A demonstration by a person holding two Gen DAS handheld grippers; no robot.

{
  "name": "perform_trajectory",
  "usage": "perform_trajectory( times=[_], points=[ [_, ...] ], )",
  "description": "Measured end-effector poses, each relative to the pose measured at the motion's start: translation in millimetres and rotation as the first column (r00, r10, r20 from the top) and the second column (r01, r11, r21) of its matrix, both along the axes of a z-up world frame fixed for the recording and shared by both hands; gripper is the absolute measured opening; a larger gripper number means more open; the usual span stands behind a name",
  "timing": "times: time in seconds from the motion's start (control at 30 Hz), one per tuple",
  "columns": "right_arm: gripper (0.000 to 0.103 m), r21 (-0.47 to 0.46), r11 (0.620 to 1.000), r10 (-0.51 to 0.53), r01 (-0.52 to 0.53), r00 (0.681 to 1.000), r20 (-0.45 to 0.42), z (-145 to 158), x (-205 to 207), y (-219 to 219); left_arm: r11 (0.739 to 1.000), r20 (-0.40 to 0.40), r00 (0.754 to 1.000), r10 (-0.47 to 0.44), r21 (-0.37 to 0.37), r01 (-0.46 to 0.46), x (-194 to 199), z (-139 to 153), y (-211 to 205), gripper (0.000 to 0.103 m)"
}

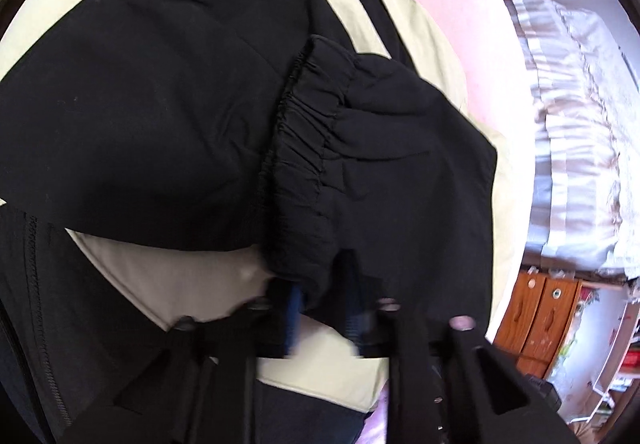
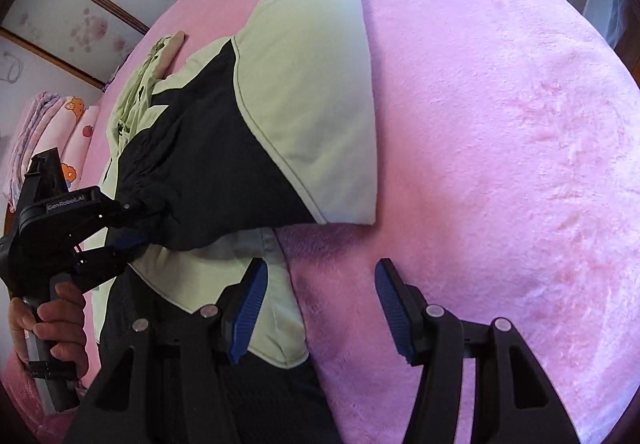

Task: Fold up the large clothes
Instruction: 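Grasp the folded cuff with the left gripper while the right gripper lifts the jacket side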

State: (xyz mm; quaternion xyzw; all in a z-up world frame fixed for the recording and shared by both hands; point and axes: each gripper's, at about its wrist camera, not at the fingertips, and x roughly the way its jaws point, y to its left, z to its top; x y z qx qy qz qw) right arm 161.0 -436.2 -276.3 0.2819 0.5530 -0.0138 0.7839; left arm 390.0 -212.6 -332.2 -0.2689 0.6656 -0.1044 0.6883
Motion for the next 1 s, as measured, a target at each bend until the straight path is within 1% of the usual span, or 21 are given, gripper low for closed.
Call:
perform_trajectory(
  times=[0.1,0.27,0.4,0.47,0.6,0.67,0.7,0.73,0.8,0.87,0.9,0.93,1.0],
  points=[
    [0.056,0.010,1.000,0.015,-0.015,1.000,0.017,-3,8,3,0.999,0.034,0.999,0.038,-0.011,-0.038,0,8,-4,0.006],
    [0.056,0.030,0.999,0.010,-0.012,0.999,0.053,-7,23,6,0.998,0.152,0.986,0.067,-0.009,-0.066,5,38,-10,0.004],
    [0.056,0.026,1.000,0.006,-0.008,0.997,0.074,-9,38,9,0.996,0.275,0.957,0.091,-0.005,-0.094,13,74,-8,0.003],
    [0.056,0.022,1.000,0.006,-0.008,0.996,0.086,-11,43,12,0.996,0.314,0.945,0.088,-0.006,-0.090,17,87,-6,0.003],
    [0.056,0.003,1.000,0.023,-0.024,0.993,0.114,-11,55,21,0.997,0.367,0.927,0.070,0.001,-0.076,22,108,-9,0.003],
    [0.056,-0.005,1.000,0.028,-0.028,0.992,0.120,-10,63,26,0.997,0.404,0.912,0.072,0.010,-0.083,22,120,-7,0.003],
    [0.054,-0.004,1.000,0.030,-0.030,0.992,0.126,-10,66,28,0.996,0.413,0.908,0.073,0.008,-0.084,21,124,9,0.003],
    [0.052,0.002,1.000,0.028,-0.029,0.991,0.131,-10,70,30,0.996,0.428,0.900,0.082,0.007,-0.094,21,130,14,0.003],
    [0.043,0.004,1.000,0.021,-0.021,0.992,0.122,-13,78,33,0.994,0.447,0.889,0.102,-0.001,-0.113,21,141,42,0.003],
    [0.037,-0.010,1.000,0.020,-0.018,0.994,0.111,-14,83,35,0.990,0.468,0.875,0.125,0.000,-0.142,26,151,61,0.003],
    [0.034,-0.016,1.000,0.018,-0.017,0.994,0.105,-15,84,35,0.987,0.482,0.865,0.138,0.001,-0.159,27,157,71,0.003],
    [0.034,-0.020,1.000,0.016,-0.014,0.995,0.104,-15,83,35,0.984,0.492,0.856,0.156,-0.006,-0.176,28,162,81,0.003],
    [0.023,-0.034,0.999,0.015,-0.011,0.994,0.110,-13,82,37,0.978,0.500,0.846,0.188,-0.019,-0.206,32,168,98,0.003]
  ],
)
